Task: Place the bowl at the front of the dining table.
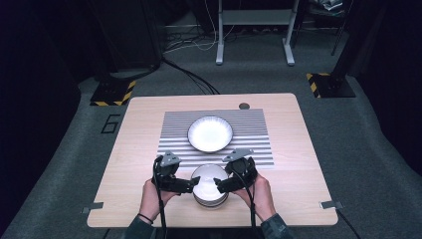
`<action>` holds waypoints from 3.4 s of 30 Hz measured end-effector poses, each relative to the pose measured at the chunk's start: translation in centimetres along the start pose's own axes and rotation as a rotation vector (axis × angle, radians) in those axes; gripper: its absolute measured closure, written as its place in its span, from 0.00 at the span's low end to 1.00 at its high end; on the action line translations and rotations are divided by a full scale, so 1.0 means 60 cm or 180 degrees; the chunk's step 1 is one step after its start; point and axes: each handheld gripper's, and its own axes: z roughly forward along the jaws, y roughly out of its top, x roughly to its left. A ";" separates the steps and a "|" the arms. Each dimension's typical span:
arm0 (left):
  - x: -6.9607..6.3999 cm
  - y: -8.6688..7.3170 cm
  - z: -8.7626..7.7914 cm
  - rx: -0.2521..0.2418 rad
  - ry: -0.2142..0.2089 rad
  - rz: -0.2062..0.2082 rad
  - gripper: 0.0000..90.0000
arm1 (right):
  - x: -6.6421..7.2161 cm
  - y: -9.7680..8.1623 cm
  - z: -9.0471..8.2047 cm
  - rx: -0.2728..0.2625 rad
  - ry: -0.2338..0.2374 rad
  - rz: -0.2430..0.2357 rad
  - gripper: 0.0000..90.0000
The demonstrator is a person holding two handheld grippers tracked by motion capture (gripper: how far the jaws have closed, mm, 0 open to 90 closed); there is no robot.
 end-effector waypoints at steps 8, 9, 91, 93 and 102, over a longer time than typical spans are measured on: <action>-0.006 0.003 0.013 0.0110 -0.0053 0.0032 0.07 | 0.002 0.003 0.012 0.0105 0.0026 0.0006 0.08; -0.007 0.004 0.014 0.0135 -0.0055 0.0043 0.07 | 0.002 0.003 0.013 0.0118 0.0028 0.0012 0.08; -0.057 0.010 0.021 -0.0276 0.0430 0.0704 0.90 | 0.019 0.020 0.031 0.0113 -0.0113 -0.0086 0.73; -0.058 0.010 0.019 -0.0292 0.0433 0.0741 0.90 | 0.019 0.021 0.035 0.0109 -0.0092 -0.0090 0.76; -0.058 0.010 0.019 -0.0313 0.0450 0.0770 0.90 | 0.024 0.019 0.020 -0.0068 -0.0251 -0.0209 0.90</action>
